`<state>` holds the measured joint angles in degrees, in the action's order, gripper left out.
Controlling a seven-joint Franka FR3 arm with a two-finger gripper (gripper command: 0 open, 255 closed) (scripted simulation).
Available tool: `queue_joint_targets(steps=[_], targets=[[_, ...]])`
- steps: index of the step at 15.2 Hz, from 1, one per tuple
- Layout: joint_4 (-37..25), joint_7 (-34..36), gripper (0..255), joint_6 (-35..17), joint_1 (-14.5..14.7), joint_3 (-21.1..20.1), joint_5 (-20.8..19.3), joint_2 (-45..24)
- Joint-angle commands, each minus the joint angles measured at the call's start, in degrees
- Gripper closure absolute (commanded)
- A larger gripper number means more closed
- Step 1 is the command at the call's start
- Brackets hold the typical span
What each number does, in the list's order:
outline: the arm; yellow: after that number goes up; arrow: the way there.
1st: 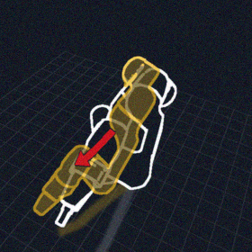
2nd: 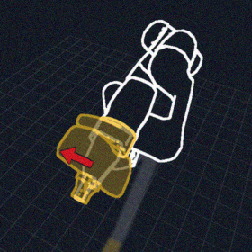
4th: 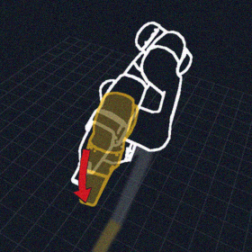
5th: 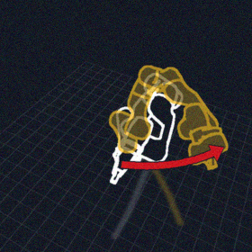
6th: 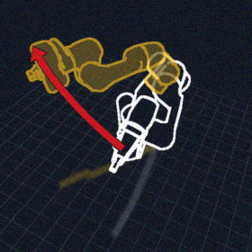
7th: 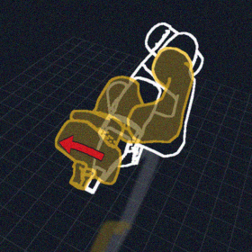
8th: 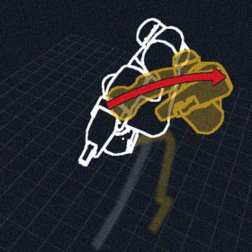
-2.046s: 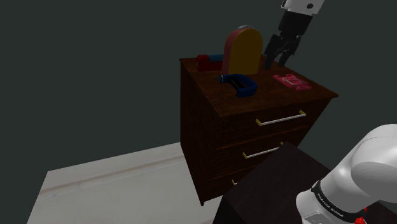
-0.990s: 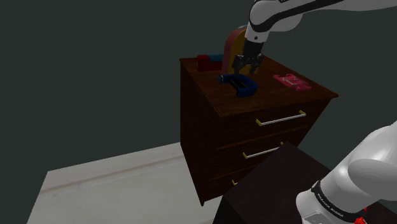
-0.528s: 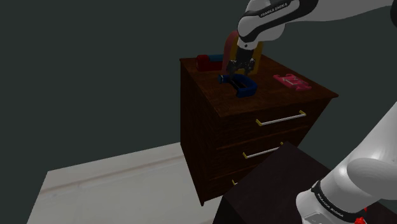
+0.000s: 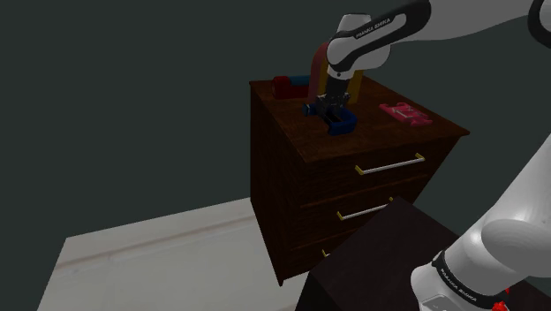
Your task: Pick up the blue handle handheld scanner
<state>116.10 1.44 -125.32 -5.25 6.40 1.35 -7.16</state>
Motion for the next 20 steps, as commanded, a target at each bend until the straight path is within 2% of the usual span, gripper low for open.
queue_joint_targets(steps=[1, 9, 20], targets=[[0.1, 0.0, 255, -0.1, 0.0, 0.0, 0.0, 0.0], [0.1, 0.1, 255, -0.1, 0.0, 0.0, 0.0, 0.0], [-4.9, 0.4, 255, 7.8, 0.1, 0.0, -0.5, 3.0]])
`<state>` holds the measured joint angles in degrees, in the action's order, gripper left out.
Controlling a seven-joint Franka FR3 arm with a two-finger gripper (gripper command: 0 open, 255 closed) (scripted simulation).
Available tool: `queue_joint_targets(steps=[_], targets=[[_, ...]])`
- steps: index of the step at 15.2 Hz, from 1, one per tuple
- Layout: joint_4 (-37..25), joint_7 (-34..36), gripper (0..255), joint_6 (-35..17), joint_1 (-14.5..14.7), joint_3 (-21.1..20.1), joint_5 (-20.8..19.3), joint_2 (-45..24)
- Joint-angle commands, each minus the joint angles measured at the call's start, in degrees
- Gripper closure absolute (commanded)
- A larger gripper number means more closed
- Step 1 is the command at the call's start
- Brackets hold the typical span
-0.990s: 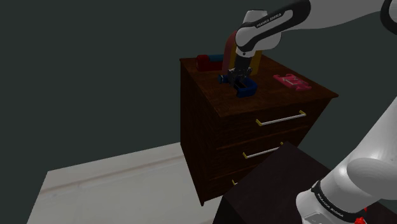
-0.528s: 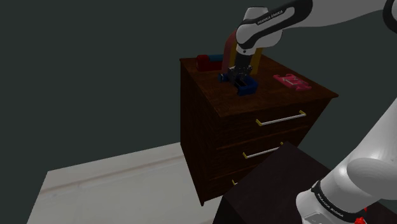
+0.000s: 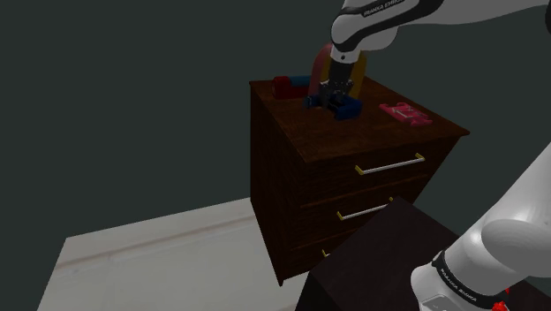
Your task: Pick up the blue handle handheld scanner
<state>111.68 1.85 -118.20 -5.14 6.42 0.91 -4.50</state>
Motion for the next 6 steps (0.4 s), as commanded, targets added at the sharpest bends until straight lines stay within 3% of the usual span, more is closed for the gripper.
queue_joint_targets(steps=[1, 6], targets=[[-1.0, 0.0, 255, 1.4, 0.0, 0.0, -0.1, 0.5], [-2.7, 0.1, 255, 3.8, 0.0, 0.0, -0.2, 1.1]])
